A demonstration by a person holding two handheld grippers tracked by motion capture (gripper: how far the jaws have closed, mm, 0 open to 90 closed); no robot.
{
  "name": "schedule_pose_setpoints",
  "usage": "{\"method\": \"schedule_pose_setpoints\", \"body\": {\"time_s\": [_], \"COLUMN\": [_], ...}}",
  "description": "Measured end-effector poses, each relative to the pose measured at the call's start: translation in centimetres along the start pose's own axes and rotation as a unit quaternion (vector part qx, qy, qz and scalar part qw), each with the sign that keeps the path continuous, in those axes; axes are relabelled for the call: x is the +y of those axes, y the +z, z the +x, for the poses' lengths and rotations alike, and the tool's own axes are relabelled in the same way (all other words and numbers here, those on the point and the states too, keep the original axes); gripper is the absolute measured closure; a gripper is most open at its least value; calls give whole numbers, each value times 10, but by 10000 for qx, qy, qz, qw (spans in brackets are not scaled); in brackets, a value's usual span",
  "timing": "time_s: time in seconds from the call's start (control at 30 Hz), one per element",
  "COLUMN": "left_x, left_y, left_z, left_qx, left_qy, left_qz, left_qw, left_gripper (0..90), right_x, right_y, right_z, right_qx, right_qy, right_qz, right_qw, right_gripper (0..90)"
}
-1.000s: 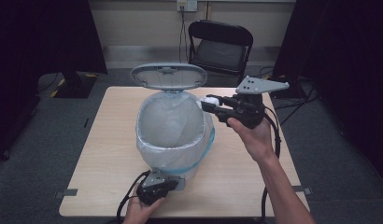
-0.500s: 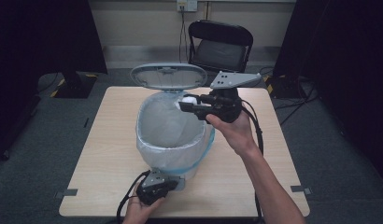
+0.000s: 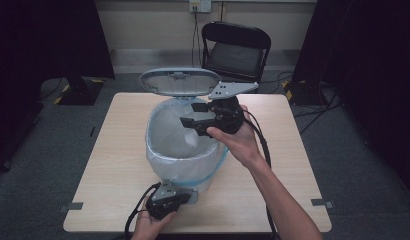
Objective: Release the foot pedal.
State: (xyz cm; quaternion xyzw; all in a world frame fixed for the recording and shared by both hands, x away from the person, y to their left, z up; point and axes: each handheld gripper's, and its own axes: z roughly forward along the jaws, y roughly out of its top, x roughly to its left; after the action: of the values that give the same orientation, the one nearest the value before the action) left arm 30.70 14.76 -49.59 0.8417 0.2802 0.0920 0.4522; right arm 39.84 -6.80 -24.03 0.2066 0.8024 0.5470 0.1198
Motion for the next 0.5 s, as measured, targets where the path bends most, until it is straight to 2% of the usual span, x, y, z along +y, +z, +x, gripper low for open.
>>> {"method": "schedule_pose_setpoints", "body": {"time_s": [0.07,0.17,0.23,0.27,0.47,0.5], "left_x": [0,0,0,0,0,0], "left_y": [0,0,0,0,0,0], "left_z": [0,0,0,-1,-1,-1], "left_qx": [2,11,20,21,27,27], "left_qy": [-2,-12,-22,-27,-32,-32], "left_qz": [0,7,8,7,14,14], "left_qw": [10000,10000,10000,10000,10000,10000], "left_gripper": [900,900,900,900,900,900], "right_x": [0,-3,-7,-7,-18,-18], "right_y": [-1,-8,-17,-17,-43,-43], "right_z": [0,-2,-6,-6,-24,-24], "right_qx": [4,-120,-275,-275,-664,-664], "right_qy": [24,-5,66,66,241,241], "right_qz": [8,4,-44,-44,-99,-99], "right_qw": [10000,9999,9996,9996,9975,9975], "right_gripper": [364,362,368,368,362,362]}}
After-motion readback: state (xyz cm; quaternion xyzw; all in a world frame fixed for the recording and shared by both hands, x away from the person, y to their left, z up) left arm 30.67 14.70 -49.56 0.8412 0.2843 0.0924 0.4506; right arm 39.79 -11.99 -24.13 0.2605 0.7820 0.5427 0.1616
